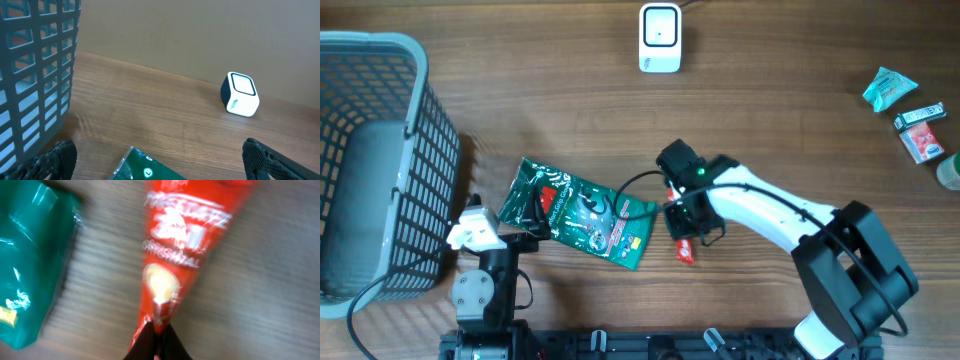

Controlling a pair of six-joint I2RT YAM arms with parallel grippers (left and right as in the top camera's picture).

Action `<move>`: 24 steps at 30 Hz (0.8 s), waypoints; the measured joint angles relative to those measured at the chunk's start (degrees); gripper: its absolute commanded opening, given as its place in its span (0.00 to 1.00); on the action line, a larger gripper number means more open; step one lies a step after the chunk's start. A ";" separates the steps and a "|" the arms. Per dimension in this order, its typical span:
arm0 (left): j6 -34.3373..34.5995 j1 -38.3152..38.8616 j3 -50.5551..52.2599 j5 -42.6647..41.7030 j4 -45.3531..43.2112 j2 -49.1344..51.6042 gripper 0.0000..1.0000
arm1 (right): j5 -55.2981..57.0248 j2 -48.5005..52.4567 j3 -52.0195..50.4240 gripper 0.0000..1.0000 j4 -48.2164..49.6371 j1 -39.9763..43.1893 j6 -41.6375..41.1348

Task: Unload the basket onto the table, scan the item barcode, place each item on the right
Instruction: 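Grasp the red Nescafe 3in1 stick with the right gripper, then lift the Nescafe stick and hold it in front of the scanner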

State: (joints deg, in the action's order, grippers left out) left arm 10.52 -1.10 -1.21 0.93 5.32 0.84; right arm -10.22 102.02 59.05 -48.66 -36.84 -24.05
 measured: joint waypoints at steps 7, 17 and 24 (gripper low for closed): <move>0.00 0.00 0.00 0.00 0.00 0.00 1.00 | -6.75 0.24 19.56 0.04 -32.98 9.27 -27.76; 0.00 0.00 0.00 0.00 0.00 0.00 1.00 | -31.89 0.24 19.58 0.04 -35.58 11.28 -53.35; 0.00 0.00 0.00 0.00 0.00 0.00 1.00 | -35.04 0.24 19.52 0.05 -16.57 11.30 -84.35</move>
State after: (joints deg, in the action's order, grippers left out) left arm 10.52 -1.10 -1.21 0.93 5.32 0.84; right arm -45.25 102.26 78.56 -65.23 -25.54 -108.40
